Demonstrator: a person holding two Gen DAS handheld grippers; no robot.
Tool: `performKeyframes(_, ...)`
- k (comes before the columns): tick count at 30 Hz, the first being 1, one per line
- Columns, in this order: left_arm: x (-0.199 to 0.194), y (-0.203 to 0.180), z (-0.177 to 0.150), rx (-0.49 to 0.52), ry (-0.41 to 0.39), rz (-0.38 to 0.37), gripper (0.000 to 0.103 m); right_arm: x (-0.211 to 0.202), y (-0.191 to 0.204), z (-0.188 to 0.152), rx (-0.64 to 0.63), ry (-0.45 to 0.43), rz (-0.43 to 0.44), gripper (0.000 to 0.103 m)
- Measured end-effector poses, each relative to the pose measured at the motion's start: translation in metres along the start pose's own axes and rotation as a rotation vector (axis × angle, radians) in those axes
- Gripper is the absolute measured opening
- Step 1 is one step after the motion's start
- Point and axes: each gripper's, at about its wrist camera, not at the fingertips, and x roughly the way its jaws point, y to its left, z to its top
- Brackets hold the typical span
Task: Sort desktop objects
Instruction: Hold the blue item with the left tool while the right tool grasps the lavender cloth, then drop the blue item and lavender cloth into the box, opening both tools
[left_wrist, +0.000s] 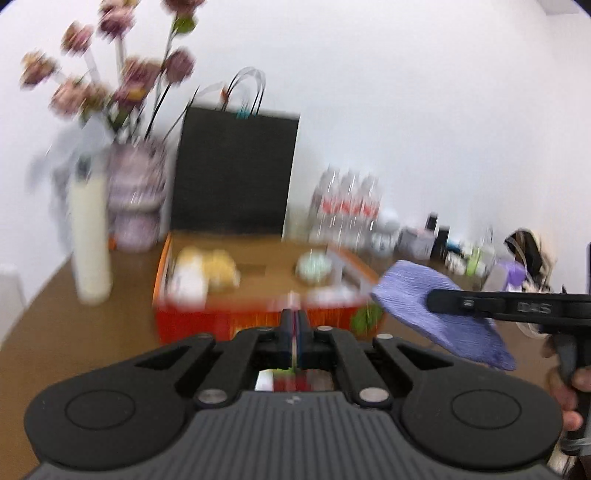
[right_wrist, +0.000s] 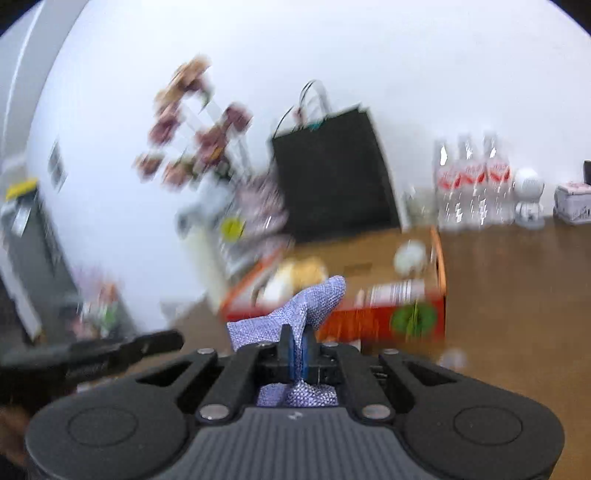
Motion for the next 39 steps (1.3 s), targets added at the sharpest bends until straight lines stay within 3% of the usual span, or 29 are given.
performKeyframes(3, 0.017, 0.015, 0.034, 0.024, -0.011, 0.013, 0.002, 0.036, -0.008, 0.041, 0.001, -0.045, -0.02, 0.003)
performKeyframes(6, 0.018, 0.028, 0.024, 0.043, 0.073, -0.084, 0.008, 0.055, -0.016, 0.061, -0.013, -0.062, -0.036, 0.003)
performKeyframes(7, 0.015, 0.027, 0.01, 0.053, 0.121, -0.115, 0.027, 0.057, -0.019, 0.062, -0.017, -0.065, -0.033, 0.004)
performKeyframes(8, 0.012, 0.024, -0.009, 0.063, 0.177, -0.142, 0.056, 0.059, -0.021, 0.061, -0.026, -0.061, -0.033, 0.004)
performKeyframes(9, 0.006, 0.018, -0.03, 0.072, 0.217, -0.156, 0.065, 0.063, -0.023, 0.058, -0.039, -0.054, -0.04, 0.004)
performKeyframes(10, 0.001, 0.014, -0.049, 0.078, 0.247, -0.165, 0.067, 0.065, -0.027, 0.055, -0.043, -0.042, -0.054, 0.004)
performKeyframes(13, -0.002, 0.001, -0.09, 0.007, 0.36, -0.19, 0.065, 0.072, -0.032, 0.048, -0.029, -0.015, -0.052, 0.004)
performKeyframes(15, 0.004, -0.003, -0.104, -0.021, 0.406, -0.153, 0.064, 0.079, -0.034, 0.047, -0.018, -0.005, -0.057, 0.004)
performKeyframes(17, 0.009, -0.01, -0.111, 0.01, 0.423, -0.072, 0.031, 0.08, -0.032, 0.046, -0.005, 0.001, -0.034, 0.004)
performKeyframes(18, 0.009, -0.012, -0.111, 0.026, 0.417, -0.056, 0.021, 0.078, -0.029, 0.044, -0.014, -0.002, -0.021, 0.004)
performKeyframes(20, 0.009, -0.009, -0.109, 0.006, 0.407, -0.074, 0.013, 0.072, -0.022, 0.041, -0.051, -0.011, -0.02, 0.004)
performKeyframes(23, 0.006, -0.006, -0.107, -0.028, 0.372, -0.061, 0.009, 0.061, -0.017, 0.037, -0.08, -0.007, -0.039, 0.004)
performKeyframes(26, 0.003, 0.003, -0.086, -0.075, 0.295, -0.042, 0.008, 0.053, -0.018, 0.034, -0.089, 0.003, -0.054, 0.004)
performKeyframes(33, 0.034, 0.014, 0.014, 0.005, 0.025, 0.059, 0.009, 0.063, -0.019, 0.053, -0.092, 0.005, -0.076, 0.004)
performKeyframes(36, 0.078, 0.022, 0.049, 0.006, 0.002, 0.107, 0.009, 0.08, -0.021, 0.067, -0.117, 0.021, -0.119, 0.004)
performKeyframes(39, 0.142, 0.029, 0.079, -0.026, 0.058, 0.091, 0.009, 0.115, -0.033, 0.083, -0.073, 0.065, -0.133, 0.004)
